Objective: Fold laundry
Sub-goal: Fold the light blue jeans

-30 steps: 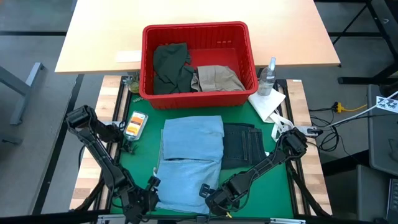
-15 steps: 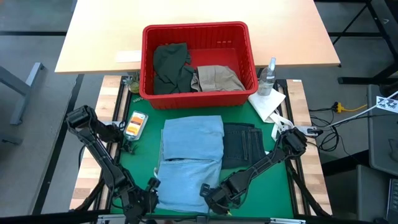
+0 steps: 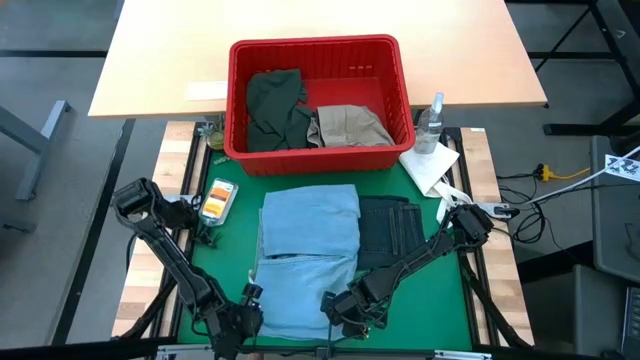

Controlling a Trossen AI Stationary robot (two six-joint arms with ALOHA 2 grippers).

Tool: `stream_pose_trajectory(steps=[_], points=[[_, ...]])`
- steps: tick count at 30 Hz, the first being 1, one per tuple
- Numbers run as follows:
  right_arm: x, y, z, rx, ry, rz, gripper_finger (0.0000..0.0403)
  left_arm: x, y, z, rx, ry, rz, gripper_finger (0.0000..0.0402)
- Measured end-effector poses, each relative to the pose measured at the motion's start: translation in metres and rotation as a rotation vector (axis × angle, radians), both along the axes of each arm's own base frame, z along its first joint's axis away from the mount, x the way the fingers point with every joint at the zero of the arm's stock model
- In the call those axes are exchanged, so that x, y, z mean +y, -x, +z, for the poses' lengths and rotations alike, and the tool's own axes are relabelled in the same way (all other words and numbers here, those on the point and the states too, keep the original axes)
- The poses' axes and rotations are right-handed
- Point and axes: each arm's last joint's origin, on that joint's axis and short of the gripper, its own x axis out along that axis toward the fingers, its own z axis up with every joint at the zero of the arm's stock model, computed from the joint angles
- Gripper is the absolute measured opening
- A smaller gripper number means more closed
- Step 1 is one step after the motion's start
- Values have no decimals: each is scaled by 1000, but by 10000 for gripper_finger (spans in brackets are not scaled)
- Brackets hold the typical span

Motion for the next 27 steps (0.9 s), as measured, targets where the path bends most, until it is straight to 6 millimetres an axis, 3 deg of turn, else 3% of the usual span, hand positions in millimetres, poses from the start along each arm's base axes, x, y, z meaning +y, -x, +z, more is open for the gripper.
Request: stream_pose_trajectory(steps=[10, 23, 27], points=[[-1, 1, -1, 11, 7, 10, 37, -10, -7, -32, 32, -42, -114, 172], [-1, 2, -1, 19, 7, 11, 37, -12, -10, -56, 23, -144, -83, 171], [-1, 2, -1, 19, 6, 10, 37, -11, -9, -57, 17, -169, -73, 141]])
